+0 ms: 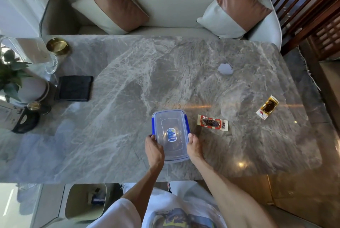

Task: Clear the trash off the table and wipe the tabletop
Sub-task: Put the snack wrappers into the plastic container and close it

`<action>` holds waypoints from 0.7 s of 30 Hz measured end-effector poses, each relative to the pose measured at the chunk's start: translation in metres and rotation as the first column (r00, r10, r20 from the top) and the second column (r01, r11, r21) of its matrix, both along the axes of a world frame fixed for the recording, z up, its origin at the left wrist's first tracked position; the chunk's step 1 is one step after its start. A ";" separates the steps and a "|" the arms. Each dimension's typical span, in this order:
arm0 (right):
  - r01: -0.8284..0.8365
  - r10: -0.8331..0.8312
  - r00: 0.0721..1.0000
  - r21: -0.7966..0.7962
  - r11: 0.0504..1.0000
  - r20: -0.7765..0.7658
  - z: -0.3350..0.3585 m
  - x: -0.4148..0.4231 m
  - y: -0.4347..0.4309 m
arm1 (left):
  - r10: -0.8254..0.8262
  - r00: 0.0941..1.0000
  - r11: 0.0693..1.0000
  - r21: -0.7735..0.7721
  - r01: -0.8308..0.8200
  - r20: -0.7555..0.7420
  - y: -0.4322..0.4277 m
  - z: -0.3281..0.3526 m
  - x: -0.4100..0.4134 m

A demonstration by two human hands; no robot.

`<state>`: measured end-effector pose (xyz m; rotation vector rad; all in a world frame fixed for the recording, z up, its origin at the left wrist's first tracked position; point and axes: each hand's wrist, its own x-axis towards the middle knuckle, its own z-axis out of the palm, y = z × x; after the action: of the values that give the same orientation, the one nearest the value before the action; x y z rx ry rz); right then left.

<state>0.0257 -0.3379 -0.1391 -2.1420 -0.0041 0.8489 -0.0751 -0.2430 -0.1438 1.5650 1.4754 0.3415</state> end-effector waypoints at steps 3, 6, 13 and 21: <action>0.027 -0.020 0.997 0.091 0.995 -0.079 -0.004 0.004 -0.008 | 0.006 0.998 1.000 -0.024 -0.004 0.055 0.001 -0.007 -0.008; 0.083 -0.043 0.981 0.210 0.974 -0.190 0.000 0.015 -0.006 | 0.003 0.990 0.995 -0.104 0.011 0.139 0.011 -0.009 -0.011; 0.292 -0.247 0.933 0.148 0.945 -0.262 -0.010 0.015 0.011 | 0.113 0.974 0.965 -0.254 -0.060 0.198 0.022 -0.008 0.001; 0.222 -0.207 0.965 0.080 0.972 -0.162 -0.032 0.013 -0.003 | 0.017 0.995 0.992 -0.130 -0.003 0.103 0.019 -0.025 -0.019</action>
<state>0.0385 -0.3406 -0.1711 -1.9400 0.2566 0.8635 -0.0945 -0.2241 -0.1689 1.4165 1.3975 0.3218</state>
